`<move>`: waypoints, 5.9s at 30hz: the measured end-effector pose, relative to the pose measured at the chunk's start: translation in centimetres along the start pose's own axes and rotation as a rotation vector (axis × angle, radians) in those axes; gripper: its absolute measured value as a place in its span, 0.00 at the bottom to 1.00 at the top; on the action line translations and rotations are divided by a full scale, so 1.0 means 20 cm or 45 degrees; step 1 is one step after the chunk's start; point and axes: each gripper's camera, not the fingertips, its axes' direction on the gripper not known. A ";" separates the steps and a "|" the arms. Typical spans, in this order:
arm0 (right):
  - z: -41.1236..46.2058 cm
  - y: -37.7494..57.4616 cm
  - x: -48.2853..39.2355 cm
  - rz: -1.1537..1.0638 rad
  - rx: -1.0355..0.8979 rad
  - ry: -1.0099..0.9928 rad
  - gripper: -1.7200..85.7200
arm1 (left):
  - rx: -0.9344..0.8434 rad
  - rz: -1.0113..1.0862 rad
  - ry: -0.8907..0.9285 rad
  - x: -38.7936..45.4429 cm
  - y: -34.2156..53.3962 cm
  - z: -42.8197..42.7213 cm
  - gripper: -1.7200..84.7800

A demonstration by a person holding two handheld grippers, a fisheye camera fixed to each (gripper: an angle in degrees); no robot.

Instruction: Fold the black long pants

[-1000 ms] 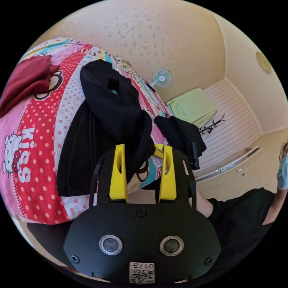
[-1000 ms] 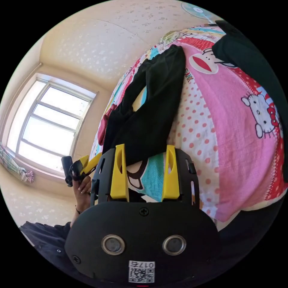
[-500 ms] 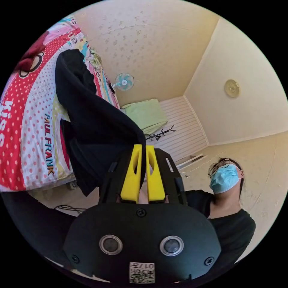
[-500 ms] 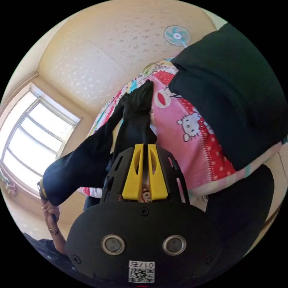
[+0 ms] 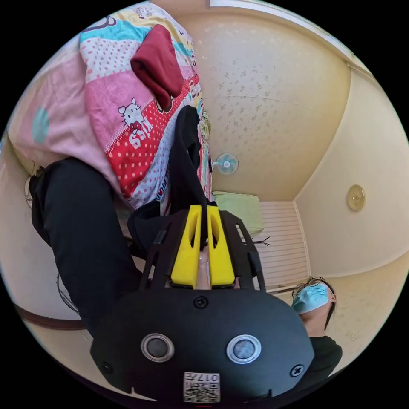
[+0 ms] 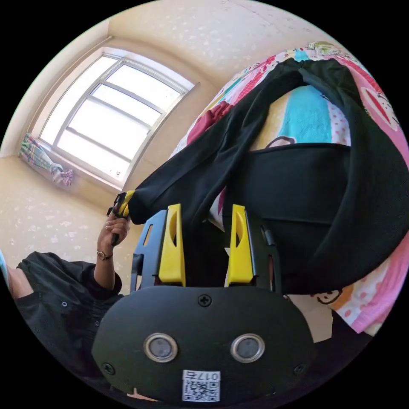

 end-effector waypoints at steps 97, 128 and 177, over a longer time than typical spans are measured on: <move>-1.43 0.92 -0.23 0.162 0.186 -0.074 0.04 | -1.046 0.652 -0.769 -1.05 1.36 2.11 0.04; -1.25 0.72 -0.32 0.262 0.329 -0.585 0.05 | -0.823 0.771 -0.431 -0.92 1.46 1.67 0.06; 1.44 -1.43 -0.35 0.043 -0.372 0.763 0.13 | -0.008 -0.061 0.311 -0.30 0.21 -0.67 0.02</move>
